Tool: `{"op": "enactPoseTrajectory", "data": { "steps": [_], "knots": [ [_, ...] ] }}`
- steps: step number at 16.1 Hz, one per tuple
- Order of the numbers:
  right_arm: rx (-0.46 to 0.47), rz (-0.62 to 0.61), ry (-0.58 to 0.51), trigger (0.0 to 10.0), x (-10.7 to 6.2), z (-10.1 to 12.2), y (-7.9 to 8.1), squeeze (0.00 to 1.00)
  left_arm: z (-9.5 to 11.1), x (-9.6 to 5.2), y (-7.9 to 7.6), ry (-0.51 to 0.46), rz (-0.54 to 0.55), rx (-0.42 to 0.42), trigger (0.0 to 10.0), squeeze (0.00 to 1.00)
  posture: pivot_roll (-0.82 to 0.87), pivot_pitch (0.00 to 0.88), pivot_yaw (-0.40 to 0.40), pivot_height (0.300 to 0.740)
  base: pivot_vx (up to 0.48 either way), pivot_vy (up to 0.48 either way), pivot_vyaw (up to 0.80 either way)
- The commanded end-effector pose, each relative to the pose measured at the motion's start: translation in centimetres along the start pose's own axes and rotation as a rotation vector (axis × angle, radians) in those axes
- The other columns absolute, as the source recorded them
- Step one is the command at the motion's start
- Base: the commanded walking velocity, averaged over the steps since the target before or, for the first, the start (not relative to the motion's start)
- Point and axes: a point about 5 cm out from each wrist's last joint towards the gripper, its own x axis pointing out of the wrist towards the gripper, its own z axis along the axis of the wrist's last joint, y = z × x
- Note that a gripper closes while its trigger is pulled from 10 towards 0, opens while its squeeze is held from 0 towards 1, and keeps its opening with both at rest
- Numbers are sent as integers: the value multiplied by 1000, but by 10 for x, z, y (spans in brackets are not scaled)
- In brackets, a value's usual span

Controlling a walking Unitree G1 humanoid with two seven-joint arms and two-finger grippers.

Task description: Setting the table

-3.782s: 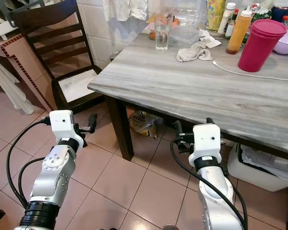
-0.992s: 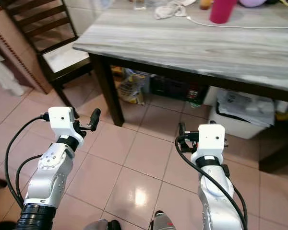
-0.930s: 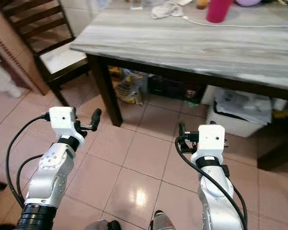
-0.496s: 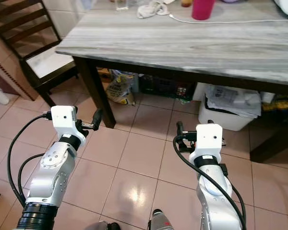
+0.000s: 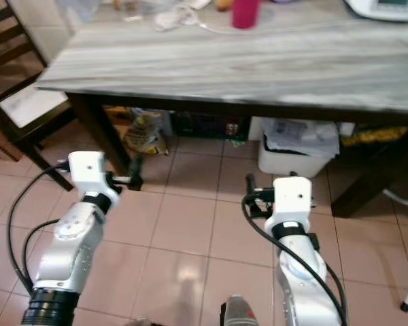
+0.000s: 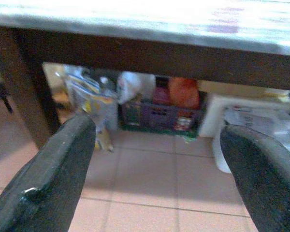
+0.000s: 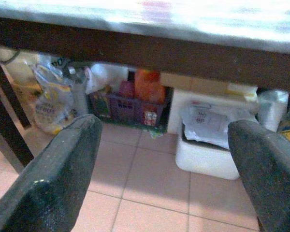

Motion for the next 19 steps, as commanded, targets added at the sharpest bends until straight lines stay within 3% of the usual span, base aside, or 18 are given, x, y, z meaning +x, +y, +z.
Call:
{"op": "enactPoseTrajectory", "data": {
  "steps": [1,5,10,14,19],
  "knots": [
    [1,-7,2,10000,-2,0,-2,0,-4,-2,0,16,3,3,10000,0,-307,213,77,740,0,-315,0],
    [-26,2,-10,10000,-1,2,-2,0,-5,-3,1,18,5,2,10000,0,-308,212,72,740,0,-317,100],
    [-33,8,-11,10000,-1,1,-1,0,-4,-2,1,18,4,3,10000,0,-309,209,73,740,0,-311,710],
    [-14,8,-2,10000,1,1,-1,0,-4,-1,0,17,-1,7,10000,0,-307,206,72,740,0,-304,0],
    [-13,12,1,10000,1,0,-1,0,-4,-1,1,17,1,10,10000,0,-302,205,72,740,0,-302,-780]
  ]
}}
